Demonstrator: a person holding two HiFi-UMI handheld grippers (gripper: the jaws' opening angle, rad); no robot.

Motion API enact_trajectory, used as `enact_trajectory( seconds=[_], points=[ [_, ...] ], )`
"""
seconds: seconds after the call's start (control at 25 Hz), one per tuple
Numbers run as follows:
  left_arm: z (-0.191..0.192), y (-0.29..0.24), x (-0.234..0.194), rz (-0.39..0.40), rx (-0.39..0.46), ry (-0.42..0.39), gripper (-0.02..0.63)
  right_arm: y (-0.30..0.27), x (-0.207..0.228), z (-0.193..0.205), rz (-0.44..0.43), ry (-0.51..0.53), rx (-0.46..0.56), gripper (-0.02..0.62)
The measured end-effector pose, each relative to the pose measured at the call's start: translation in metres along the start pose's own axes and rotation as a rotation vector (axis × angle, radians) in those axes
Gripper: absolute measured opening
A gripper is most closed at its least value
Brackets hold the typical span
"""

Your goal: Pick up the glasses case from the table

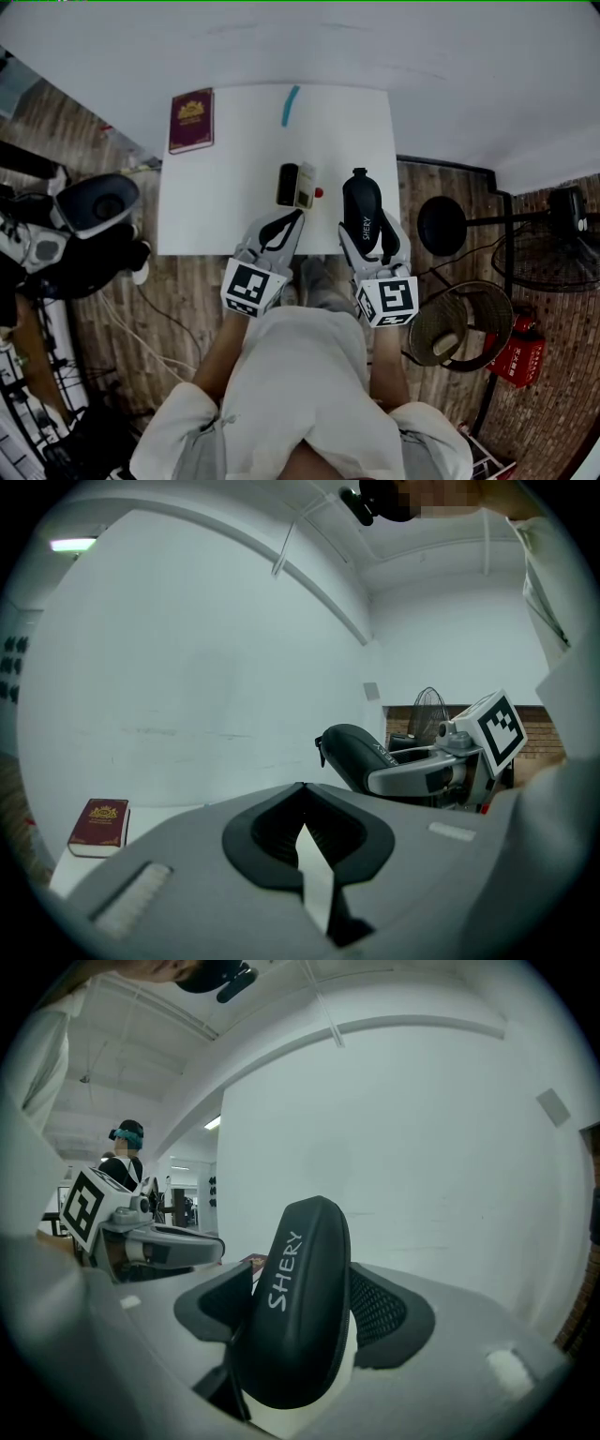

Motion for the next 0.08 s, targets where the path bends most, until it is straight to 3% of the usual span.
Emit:
enact_trajectory(
  seconds=[0.08],
  points=[
    [0.0005, -0.0013, -0.0011, 0.001, 0.0, 0.0, 0.018, -0.0017, -0.0001, -0.0001, -0.001, 0.001, -0.001, 0.324]
  ],
)
Point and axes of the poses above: the fingertips, and each gripper's own axes: y backward along the fingers, x to its right, z out of its underside, the point moved 8 cm from there along y, backward along the fingers, and after that the axes turned 1 degree about -z, right-handed, at the moved point
